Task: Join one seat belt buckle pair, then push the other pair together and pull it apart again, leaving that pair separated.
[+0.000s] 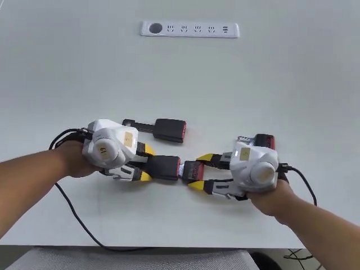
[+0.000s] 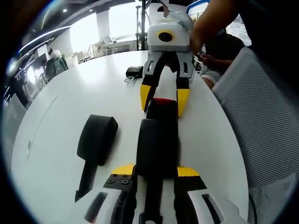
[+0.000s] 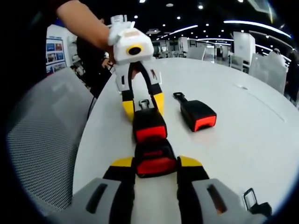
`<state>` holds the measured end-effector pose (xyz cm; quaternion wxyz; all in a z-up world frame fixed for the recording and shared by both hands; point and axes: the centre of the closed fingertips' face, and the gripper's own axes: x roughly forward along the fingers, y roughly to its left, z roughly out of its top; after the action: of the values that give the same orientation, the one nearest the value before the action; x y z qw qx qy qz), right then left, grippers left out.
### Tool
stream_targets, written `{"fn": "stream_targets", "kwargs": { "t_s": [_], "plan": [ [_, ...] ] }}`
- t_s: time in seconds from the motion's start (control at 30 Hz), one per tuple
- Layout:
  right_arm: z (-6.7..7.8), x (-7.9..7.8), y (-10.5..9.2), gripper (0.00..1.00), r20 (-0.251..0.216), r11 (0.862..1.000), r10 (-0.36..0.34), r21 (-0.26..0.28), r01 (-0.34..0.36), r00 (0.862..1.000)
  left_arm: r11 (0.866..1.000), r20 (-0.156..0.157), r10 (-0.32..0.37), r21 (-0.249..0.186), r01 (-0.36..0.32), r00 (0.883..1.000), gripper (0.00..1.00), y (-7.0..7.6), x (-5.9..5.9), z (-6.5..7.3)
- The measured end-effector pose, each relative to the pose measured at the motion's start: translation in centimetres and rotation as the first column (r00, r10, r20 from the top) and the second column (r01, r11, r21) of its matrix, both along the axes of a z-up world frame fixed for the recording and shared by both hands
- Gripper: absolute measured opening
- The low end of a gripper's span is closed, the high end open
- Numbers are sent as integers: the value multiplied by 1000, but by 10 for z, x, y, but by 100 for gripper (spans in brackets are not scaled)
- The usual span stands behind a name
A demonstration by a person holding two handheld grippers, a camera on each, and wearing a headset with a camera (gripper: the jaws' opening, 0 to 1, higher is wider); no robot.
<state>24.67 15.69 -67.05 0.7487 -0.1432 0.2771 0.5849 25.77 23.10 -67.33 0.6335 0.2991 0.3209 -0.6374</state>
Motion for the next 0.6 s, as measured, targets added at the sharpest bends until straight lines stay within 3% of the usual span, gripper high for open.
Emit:
{"fn": "stream_targets", "kwargs": {
  "t_s": [0.33, 0.37, 0.4, 0.43, 0.53, 0.6],
  "plan": [
    [1, 0, 0, 36, 19, 999, 26, -32, -25, 999, 999, 11, -4, 37, 4, 1000, 33, -2, -1, 0],
    [-2, -2, -2, 37, -2, 998, 17, -63, -17, 1000, 999, 10, 5, 44, -5, 1000, 33, -2, -1, 0],
    [0, 1, 2, 40, 1, 999, -3, -39, 3, 1000, 999, 13, 8, 45, -8, 1000, 34, -3, -1, 0],
    [-1, 0, 0, 48, -7, 998, -4, -59, 4, 1000, 998, 8, 8, 60, -9, 1000, 36, -3, -3, 0],
    [9, 4, -2, 71, 2, 998, -49, -29, 49, 999, 997, 3, -15, 71, 15, 1000, 49, -5, -10, 4],
    [17, 5, -8, 75, 8, 998, -64, -18, 64, 998, 999, 3, -13, 47, 13, 1000, 55, -8, -12, 10]
  ]
}}
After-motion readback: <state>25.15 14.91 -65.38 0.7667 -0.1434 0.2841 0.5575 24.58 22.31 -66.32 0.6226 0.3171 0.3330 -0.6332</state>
